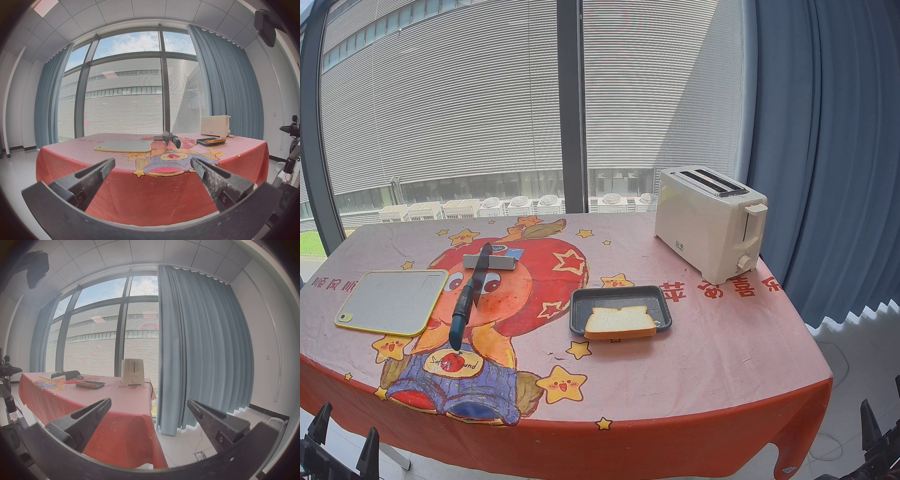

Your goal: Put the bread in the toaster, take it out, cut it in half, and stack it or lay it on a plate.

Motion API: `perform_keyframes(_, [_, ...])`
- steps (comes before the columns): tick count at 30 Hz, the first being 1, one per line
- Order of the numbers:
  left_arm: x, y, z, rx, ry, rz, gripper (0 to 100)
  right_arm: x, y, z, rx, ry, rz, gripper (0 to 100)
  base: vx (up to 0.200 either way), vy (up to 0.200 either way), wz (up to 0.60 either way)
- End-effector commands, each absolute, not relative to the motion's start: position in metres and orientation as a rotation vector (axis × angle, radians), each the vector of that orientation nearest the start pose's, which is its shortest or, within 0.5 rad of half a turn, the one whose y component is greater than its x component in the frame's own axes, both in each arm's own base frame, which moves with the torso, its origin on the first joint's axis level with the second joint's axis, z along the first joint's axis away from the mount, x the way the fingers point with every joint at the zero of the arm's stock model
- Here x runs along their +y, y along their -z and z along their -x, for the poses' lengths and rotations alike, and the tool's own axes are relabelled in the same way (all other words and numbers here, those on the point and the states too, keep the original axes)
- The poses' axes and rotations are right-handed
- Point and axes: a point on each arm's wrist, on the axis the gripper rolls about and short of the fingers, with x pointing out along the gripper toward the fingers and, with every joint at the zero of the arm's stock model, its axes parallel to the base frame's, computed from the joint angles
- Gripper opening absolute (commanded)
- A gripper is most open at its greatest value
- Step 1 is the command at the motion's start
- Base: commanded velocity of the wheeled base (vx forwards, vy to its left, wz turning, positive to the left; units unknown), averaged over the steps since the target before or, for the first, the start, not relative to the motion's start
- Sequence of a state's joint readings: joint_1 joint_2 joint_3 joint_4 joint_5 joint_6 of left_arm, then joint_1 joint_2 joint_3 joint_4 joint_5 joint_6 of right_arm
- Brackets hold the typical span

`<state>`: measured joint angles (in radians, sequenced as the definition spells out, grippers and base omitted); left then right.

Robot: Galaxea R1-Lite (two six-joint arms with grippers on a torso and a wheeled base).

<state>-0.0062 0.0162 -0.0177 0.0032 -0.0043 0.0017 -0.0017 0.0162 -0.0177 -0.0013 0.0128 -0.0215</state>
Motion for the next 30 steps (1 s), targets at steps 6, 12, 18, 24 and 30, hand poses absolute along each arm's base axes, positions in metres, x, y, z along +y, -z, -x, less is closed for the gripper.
perform_keyframes(6, [0.0,-0.0756,0.0229,0.002,0.011,-0.002,100,0.0003,-0.0761,0.0228,-0.002,-0.012,0.017,100,0.0,0.0,0.0])
perform_keyframes(12, [0.0,-0.0756,0.0229,0.002,0.011,-0.002,100,0.0004,-0.0761,0.0229,-0.003,-0.015,0.02,100,0.0,0.0,0.0])
perform_keyframes(18, [0.0,-0.0756,0.0229,0.002,0.011,-0.002,100,0.0004,-0.0761,0.0229,-0.003,-0.015,0.022,100,0.0,0.0,0.0])
perform_keyframes(24, [0.0,-0.0756,0.0229,0.002,0.011,-0.002,100,0.0004,-0.0761,0.0229,-0.003,-0.017,0.032,100,0.0,0.0,0.0])
perform_keyframes(30, [0.0,-0.0756,0.0229,0.002,0.011,-0.002,100,0.0005,-0.0761,0.0229,-0.003,-0.018,0.034,100,0.0,0.0,0.0])
